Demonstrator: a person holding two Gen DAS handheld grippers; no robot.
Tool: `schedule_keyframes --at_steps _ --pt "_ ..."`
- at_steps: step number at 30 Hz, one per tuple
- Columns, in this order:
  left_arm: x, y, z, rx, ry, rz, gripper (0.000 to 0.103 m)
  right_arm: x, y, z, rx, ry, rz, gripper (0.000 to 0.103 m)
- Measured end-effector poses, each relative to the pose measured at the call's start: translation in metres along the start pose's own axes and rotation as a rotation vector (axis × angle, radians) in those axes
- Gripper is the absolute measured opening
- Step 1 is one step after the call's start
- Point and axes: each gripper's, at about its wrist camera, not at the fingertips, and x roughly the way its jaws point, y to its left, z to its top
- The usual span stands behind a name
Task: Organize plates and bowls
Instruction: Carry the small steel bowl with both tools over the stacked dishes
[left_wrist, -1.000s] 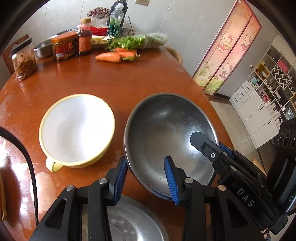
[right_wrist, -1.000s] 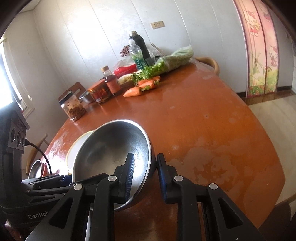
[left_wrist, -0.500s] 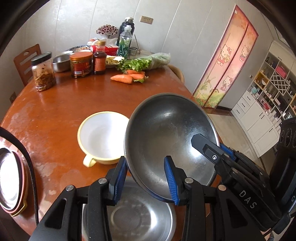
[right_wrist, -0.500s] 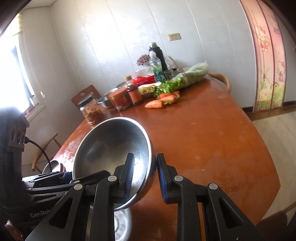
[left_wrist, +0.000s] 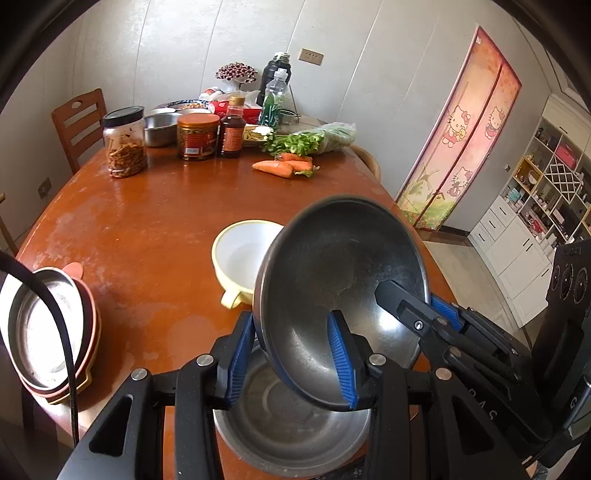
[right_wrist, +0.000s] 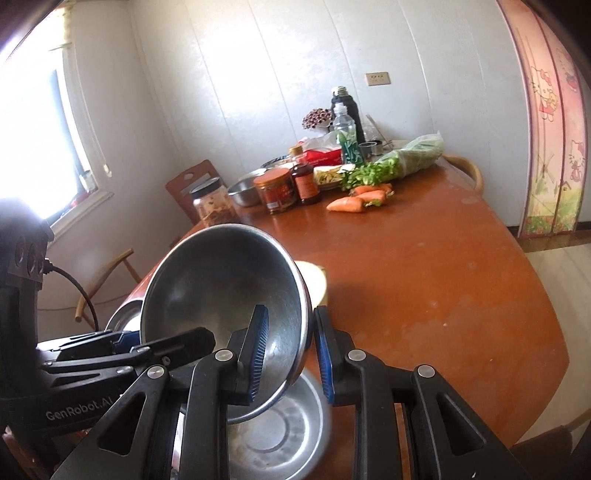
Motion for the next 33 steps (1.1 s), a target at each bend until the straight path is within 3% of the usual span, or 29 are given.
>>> schedule_keyframes --at_steps 24,33 --pt "-0.041 0.011 -0.039 0.006 0.027 0.009 0.041 -0.036 0.035 -0.032 -0.068 0.047 0.046 0.027" --pt "-0.028 0.013 -0.054 0.012 0.081 0.027 0.041 -0.037 0.04 -0.053 -0.106 0.099 0.044 0.028"
